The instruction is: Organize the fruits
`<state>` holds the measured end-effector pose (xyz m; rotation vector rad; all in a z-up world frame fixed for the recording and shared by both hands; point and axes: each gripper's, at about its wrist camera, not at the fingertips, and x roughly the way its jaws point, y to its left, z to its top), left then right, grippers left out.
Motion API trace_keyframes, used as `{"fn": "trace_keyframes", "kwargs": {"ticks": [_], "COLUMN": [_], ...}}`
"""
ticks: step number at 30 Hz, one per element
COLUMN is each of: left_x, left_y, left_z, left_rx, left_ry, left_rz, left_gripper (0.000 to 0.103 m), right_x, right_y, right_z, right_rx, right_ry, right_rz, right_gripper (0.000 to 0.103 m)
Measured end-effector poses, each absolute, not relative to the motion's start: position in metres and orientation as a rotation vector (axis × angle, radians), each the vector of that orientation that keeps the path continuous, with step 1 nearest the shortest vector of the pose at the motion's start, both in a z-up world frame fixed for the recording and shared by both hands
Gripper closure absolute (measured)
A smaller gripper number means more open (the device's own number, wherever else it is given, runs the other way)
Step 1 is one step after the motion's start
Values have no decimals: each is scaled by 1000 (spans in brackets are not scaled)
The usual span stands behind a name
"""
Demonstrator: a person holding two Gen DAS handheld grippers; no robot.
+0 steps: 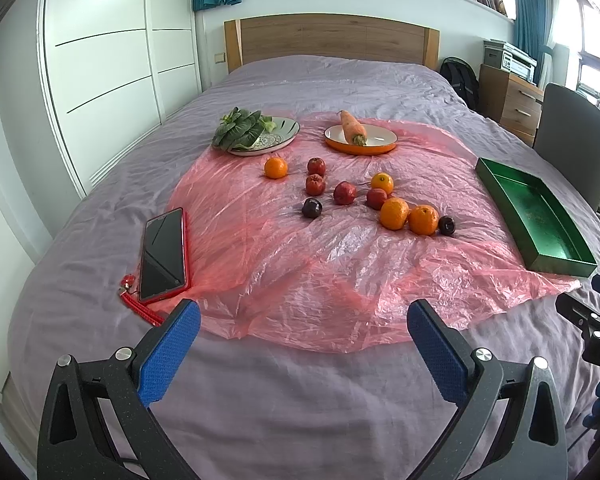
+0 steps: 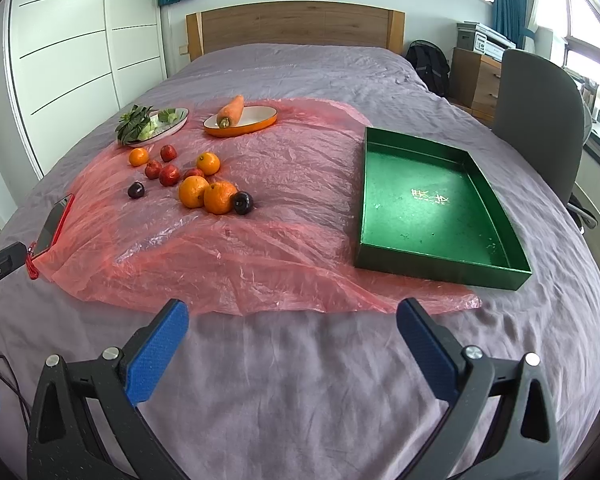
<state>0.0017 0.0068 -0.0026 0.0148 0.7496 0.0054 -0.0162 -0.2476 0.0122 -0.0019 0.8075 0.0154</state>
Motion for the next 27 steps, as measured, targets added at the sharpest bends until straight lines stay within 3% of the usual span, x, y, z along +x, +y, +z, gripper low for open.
{"fn": "trace_keyframes", "kwargs": {"ticks": [27], "left_x": [0], "left_y": [4], "left_z": [-4], "left_rx": [9], "left_ry": [754], "left_rz": [-5], "left_gripper": [1], "right_x": [-20], "right_y": [-244], "right_z": [19], "right_rx": [14], "right_ry": [740], "right_rz": [45], "right_gripper": [0]}}
